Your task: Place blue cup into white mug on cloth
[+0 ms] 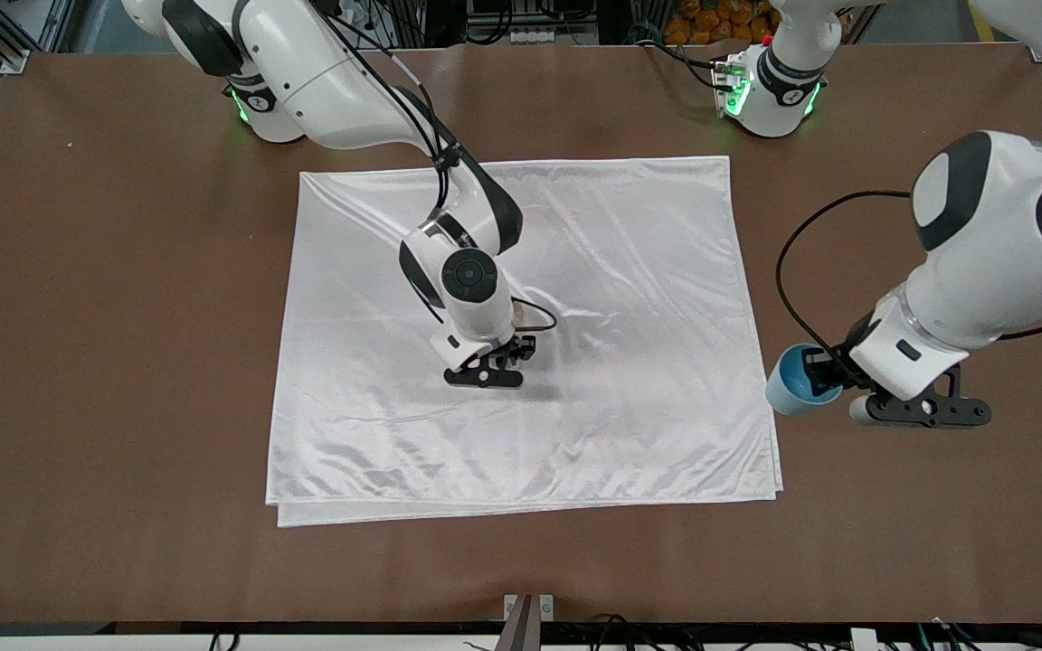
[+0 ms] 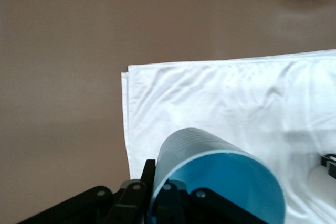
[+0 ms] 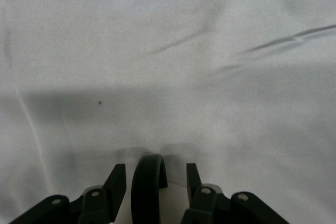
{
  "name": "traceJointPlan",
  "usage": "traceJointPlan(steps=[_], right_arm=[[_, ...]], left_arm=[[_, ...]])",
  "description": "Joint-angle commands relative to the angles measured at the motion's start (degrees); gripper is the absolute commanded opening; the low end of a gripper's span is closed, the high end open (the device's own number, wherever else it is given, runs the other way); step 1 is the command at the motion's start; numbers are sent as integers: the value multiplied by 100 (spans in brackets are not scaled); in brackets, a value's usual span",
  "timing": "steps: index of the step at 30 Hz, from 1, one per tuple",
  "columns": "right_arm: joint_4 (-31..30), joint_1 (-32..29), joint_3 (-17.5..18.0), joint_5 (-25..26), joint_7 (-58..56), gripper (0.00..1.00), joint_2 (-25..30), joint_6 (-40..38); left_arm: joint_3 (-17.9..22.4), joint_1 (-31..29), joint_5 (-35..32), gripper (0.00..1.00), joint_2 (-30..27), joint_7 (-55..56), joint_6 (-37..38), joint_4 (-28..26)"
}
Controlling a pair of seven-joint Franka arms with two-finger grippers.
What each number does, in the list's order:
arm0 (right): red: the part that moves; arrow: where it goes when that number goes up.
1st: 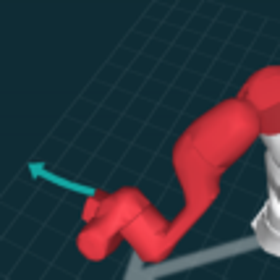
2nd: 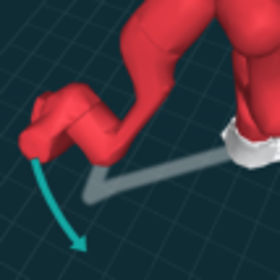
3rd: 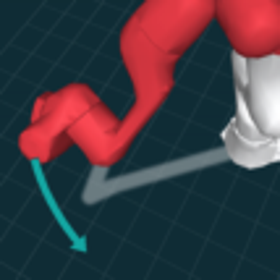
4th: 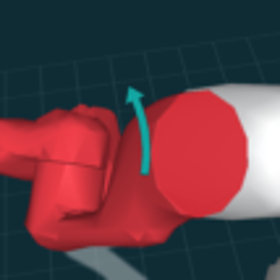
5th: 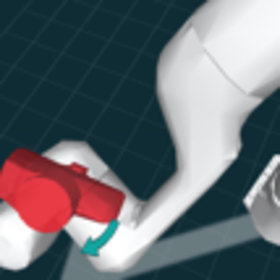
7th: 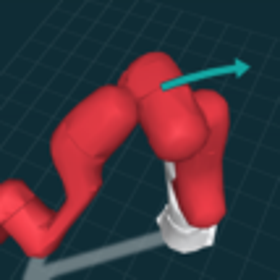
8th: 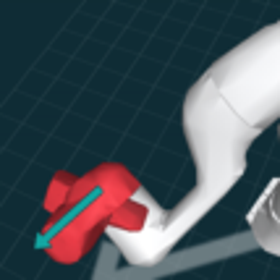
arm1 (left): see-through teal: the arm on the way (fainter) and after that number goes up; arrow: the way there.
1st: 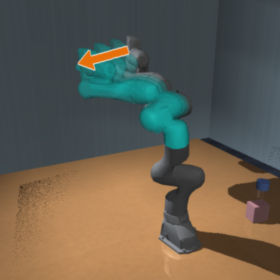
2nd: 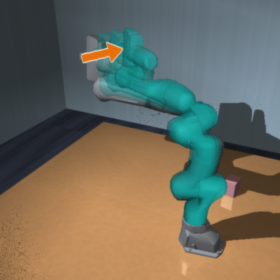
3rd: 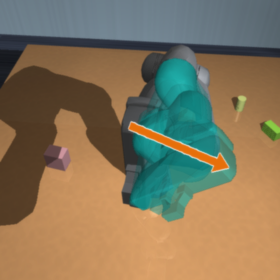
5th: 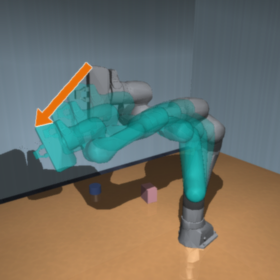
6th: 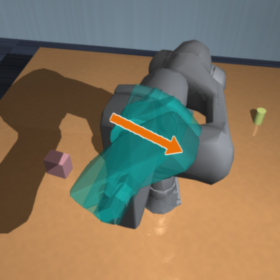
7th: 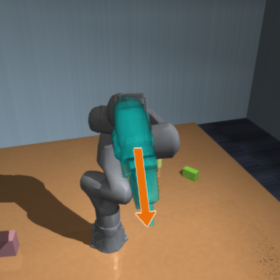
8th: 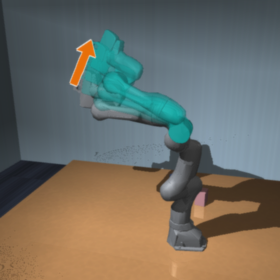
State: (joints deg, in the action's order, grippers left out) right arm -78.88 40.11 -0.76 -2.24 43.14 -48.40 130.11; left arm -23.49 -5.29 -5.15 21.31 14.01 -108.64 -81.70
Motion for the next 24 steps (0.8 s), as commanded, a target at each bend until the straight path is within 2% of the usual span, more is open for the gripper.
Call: traceJointPlan(steps=[1, 2, 6, 12, 20, 24], right_arm=[[180, 41, -39, -30, 133, 67, -47, -12], [180, 41, -39, -22, 133, 72, -29, -12], [180, 32, -47, -4, 115, 78, 76, -73], [180, -29, -109, 22, 98, 100, 234, -82], [180, -56, -539, 31, 36, 100, 410, -134], [180, -56, -829, 22, -69, 100, 446, -135]], left_arm=[[-191, 81, -74, 0, -285, 216, 291, -92], [-226, 133, -83, 0, -312, 233, 317, -92], [-262, 406, -91, 0, -347, 514, 458, -92], [-262, 819, -65, 0, -347, 690, 467, -83], [-235, 1522, -39, 0, -163, 1305, 458, -83], [-235, 1689, -39, 0, -48, 1648, 309, -74]])
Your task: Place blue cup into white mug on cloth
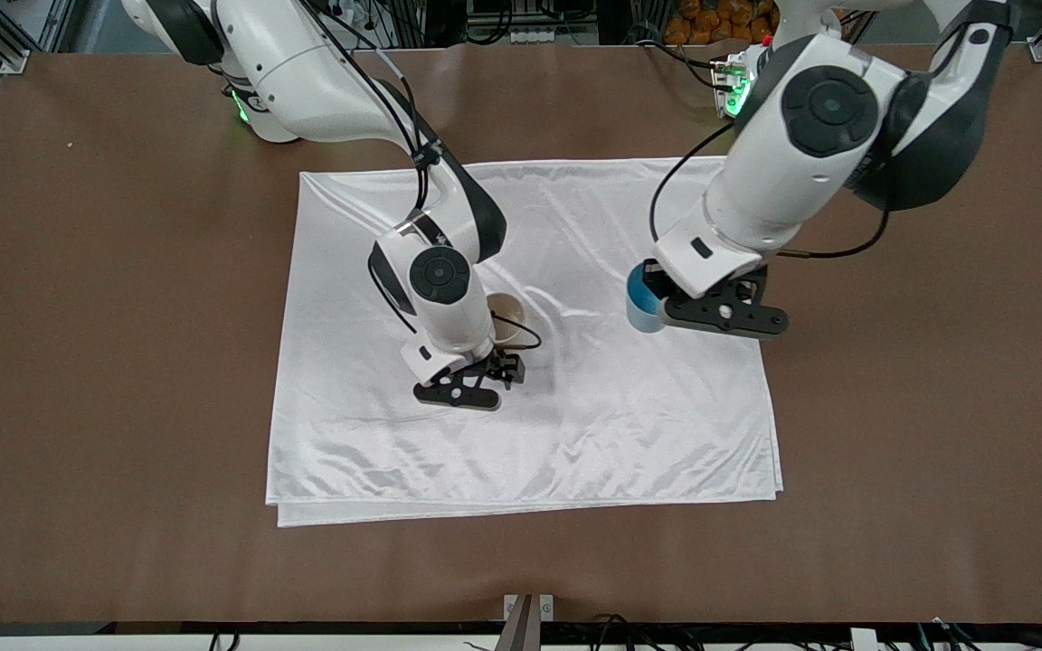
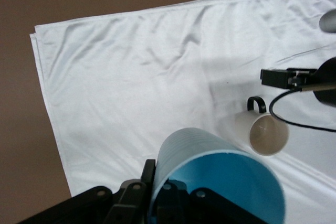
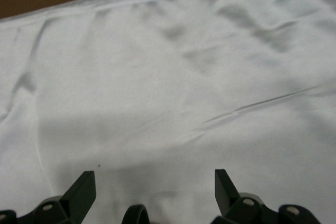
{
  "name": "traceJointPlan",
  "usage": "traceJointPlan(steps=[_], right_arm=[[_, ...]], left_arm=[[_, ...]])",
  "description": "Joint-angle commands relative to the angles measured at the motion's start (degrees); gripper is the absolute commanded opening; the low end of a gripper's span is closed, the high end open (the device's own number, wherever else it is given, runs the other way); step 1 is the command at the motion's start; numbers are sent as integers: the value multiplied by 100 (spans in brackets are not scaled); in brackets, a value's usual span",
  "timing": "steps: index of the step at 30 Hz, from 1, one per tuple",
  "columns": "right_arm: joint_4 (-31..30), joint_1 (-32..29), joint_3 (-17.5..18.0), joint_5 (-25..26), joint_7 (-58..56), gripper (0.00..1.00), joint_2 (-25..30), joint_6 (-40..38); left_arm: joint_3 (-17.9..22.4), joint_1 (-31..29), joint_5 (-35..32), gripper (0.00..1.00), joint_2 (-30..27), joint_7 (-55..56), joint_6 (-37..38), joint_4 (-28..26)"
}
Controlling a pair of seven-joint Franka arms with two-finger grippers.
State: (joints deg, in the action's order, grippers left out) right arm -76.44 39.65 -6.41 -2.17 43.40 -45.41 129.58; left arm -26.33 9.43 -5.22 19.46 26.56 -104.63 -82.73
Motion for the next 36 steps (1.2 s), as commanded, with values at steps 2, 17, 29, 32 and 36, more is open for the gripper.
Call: traceJointPlan(steps=[2, 17, 29, 32, 36], right_arm=[[-64, -10, -387, 6, -217, 100, 164, -117], [-64, -782, -800, -73, -1623, 100, 199, -222], [-73, -1705, -791, -82, -2976, 100, 330, -231], [-82, -1881, -783, -82, -3276, 100, 392, -310], [-90, -1987, -791, -91, -3522, 100, 515, -486]], left_arm=[[49, 331, -32, 0, 181, 621, -224, 29], [102, 1192, -50, 0, 717, 1711, -857, 64], [163, 1447, -41, 0, 1033, 1931, -1173, 64], [181, 1596, -58, 0, 1173, 2011, -1218, 55], [207, 1702, -85, 0, 1305, 2081, -1218, 64]])
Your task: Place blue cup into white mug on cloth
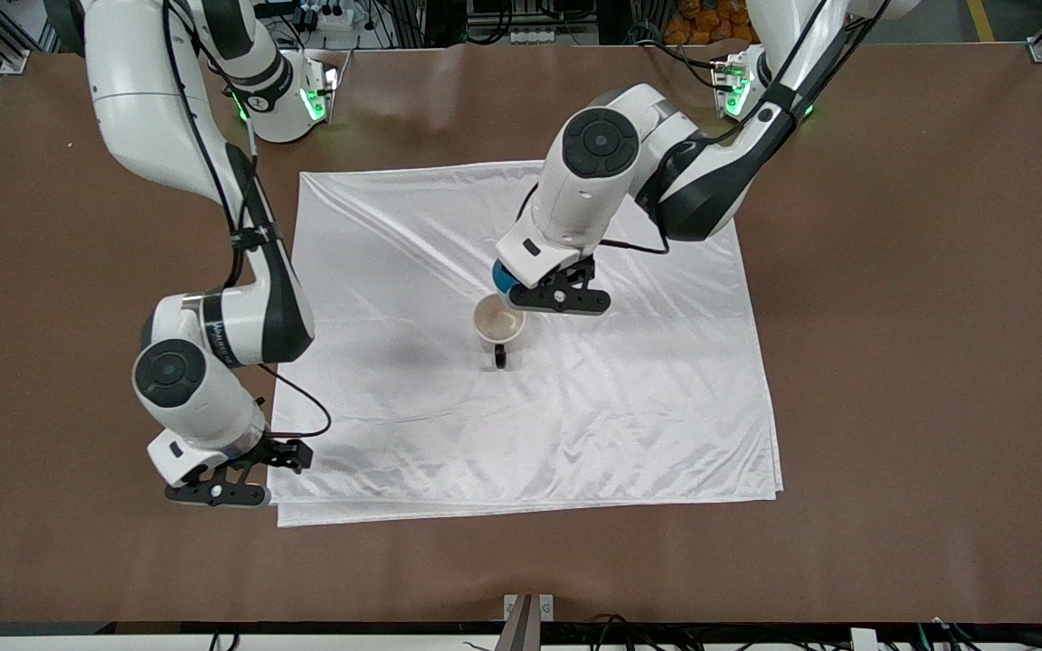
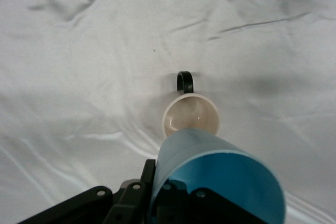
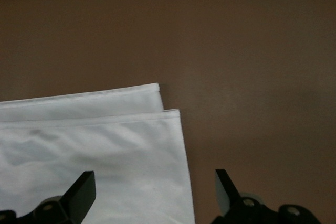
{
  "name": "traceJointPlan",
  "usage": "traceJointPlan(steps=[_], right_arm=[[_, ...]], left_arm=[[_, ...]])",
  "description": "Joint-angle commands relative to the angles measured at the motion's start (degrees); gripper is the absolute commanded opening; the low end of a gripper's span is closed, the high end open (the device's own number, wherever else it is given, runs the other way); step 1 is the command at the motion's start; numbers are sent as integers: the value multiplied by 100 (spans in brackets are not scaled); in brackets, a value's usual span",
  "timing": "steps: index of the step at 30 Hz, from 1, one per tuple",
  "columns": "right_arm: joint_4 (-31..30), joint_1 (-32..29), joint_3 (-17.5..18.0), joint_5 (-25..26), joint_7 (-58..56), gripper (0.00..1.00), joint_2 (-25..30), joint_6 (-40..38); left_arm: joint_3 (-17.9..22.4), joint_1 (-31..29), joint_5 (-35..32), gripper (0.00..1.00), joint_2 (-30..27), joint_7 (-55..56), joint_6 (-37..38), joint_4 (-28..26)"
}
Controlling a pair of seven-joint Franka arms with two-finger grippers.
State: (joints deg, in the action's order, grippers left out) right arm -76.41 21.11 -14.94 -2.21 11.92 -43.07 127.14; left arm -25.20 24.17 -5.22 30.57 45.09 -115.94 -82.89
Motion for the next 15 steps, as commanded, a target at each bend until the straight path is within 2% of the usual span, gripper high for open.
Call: traceJointPlan(steps=[1, 8, 15], right_arm=[[-102, -133, 53, -87, -410, 100, 325, -277], [-182, -387, 123, -69, -454, 100, 879, -953], [-182, -1037, 649, -17, -726, 100, 1608, -1858]], left_arm=[[95, 229, -85, 0, 221, 237, -95, 71], [138, 422, -102, 0, 414, 369, -244, 71], [472, 817, -137, 0, 608, 528, -403, 71]])
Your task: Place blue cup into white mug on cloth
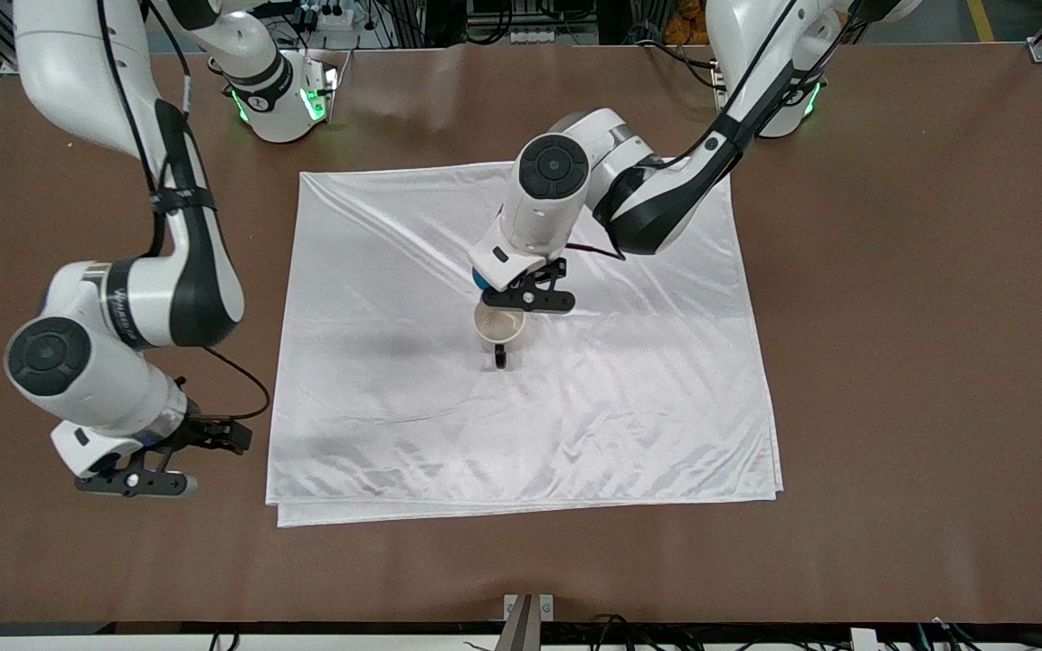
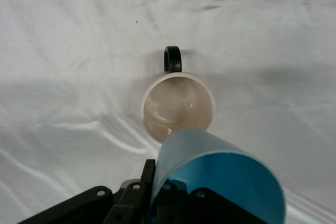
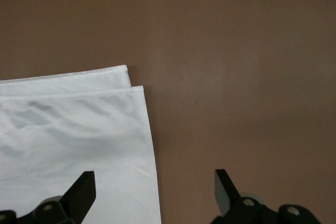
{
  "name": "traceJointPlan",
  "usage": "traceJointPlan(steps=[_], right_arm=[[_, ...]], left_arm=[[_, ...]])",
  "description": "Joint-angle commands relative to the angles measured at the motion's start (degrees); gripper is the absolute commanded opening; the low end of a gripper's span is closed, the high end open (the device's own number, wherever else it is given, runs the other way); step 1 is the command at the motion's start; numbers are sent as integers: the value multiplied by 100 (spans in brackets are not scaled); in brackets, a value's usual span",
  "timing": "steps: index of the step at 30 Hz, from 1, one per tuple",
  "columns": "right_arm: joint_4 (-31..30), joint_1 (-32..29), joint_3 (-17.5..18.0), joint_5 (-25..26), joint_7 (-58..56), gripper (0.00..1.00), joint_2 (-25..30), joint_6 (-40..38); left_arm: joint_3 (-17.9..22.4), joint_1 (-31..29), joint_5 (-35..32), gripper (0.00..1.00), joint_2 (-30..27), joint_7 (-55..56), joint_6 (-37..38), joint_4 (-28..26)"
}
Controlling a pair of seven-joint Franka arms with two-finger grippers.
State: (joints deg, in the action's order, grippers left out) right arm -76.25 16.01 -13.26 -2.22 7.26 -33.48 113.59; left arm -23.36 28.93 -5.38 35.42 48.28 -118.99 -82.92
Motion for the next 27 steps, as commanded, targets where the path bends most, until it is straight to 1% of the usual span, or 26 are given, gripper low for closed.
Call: traceJointPlan(steps=[1, 4, 11, 18, 22, 27], right_arm=[[-206, -677, 613, -7, -278, 100, 797, -669], [-285, -923, 868, 37, -278, 100, 1158, -1057], [-698, -1407, 1387, 406, -287, 100, 2116, -1593], [-760, -1486, 1475, 406, -366, 100, 2802, -2182], [-768, -1732, 1677, 406, -480, 100, 3127, -2463], [-768, -1829, 1677, 406, -814, 100, 3312, -2657]], left_arm=[[375, 420, -121, 0, 141, 208, -98, 74], [499, 499, -121, 0, 185, 208, -98, 74], [525, 499, -148, 0, 264, 190, -107, 74], [604, 499, -148, 0, 352, 190, -238, 74], [604, 508, -148, 0, 431, 199, -414, 74], [604, 500, -148, 0, 475, 182, -555, 83]])
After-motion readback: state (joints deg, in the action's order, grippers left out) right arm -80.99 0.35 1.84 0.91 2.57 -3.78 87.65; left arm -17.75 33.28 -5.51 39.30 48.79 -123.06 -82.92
